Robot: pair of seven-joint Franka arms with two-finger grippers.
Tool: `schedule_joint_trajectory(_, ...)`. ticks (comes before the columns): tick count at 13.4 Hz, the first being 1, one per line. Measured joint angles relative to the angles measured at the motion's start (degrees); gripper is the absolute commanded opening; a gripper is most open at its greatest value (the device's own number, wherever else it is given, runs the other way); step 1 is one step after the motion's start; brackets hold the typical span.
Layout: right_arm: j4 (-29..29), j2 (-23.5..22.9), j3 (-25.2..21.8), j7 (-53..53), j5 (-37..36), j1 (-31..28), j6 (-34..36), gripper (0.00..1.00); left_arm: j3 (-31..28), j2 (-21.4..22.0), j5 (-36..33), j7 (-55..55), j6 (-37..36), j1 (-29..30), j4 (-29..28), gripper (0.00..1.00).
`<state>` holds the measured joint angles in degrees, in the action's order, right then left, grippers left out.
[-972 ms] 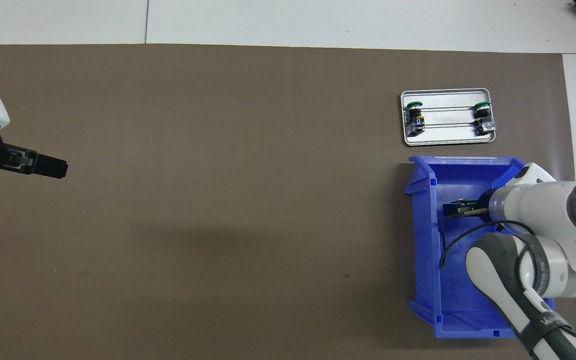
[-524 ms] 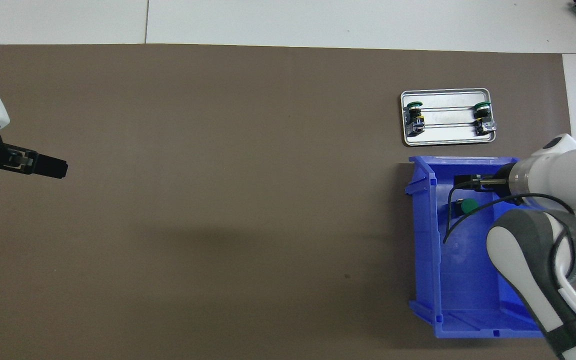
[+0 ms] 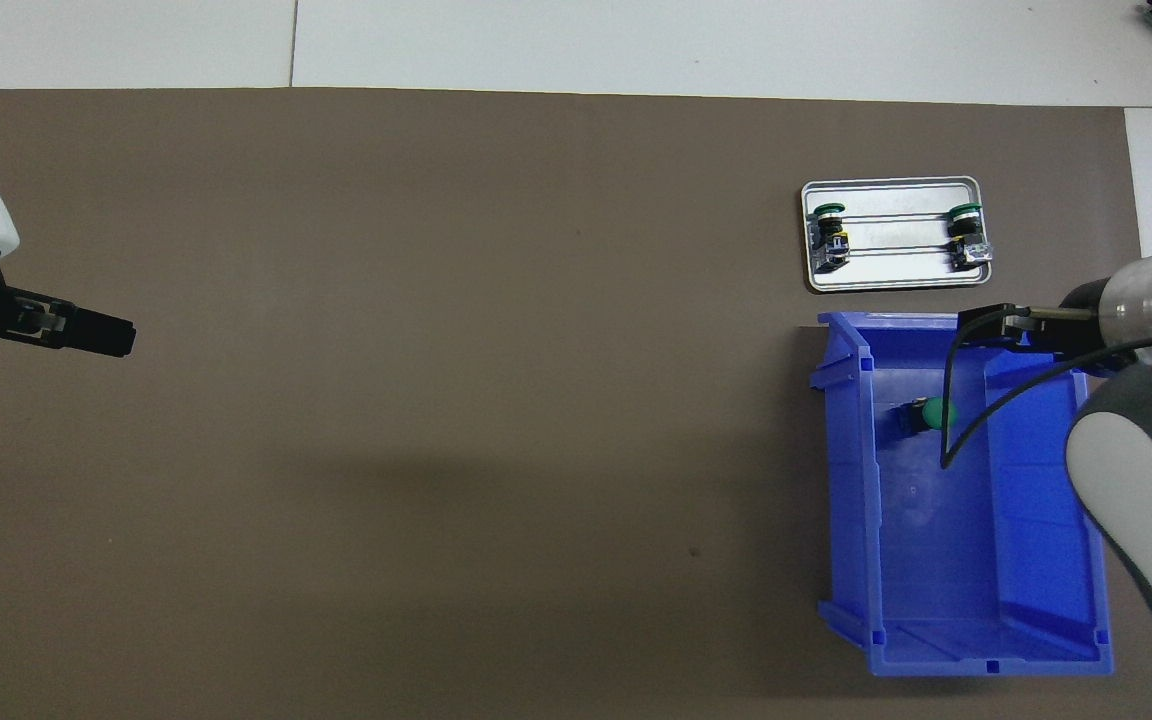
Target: Place and press button with both arms
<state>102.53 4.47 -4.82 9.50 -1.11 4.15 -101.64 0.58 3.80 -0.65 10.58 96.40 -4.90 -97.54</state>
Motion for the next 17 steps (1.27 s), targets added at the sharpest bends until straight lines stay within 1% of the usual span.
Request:
schedule_joint_trajectory(3, -8.79, -0.78, -0.03, -0.64, -0.09, -0.69, 9.4, 1.0, 0.0, 0.0, 0.0, 0.0, 0.0, 0.0, 0.0, 1.0)
schedule_joint_trajectory(5, -12.71, -1.94, -0.08, -2.88, -0.1, -0.88, 13.24, 1.0, 0.0, 0.0, 0.0, 0.0, 0.0, 0.0, 0.0, 1.0)
schedule_joint_trajectory(9, -13.21, -4.15, -0.14, -4.91, -0.12, -1.5, 13.73, 1.0, 0.0, 0.0, 0.0, 0.0, 0.0, 0.0, 0.0, 1.0)
schedule_joint_trajectory(13, -13.47, -4.3, -0.08, -6.02, -0.33, -1.21, 15.77, 1.0, 0.0, 0.0, 0.0, -0.01, 0.0, 0.0, 0.0, 1.0)
schedule_joint_trajectory(17, -14.37, -4.23, 0.03, -7.52, -1.6, -0.79, 15.92, 1.0, 0.0, 0.0, 0.0, -0.01, 0.0, 0.0, 0.0, 1.0)
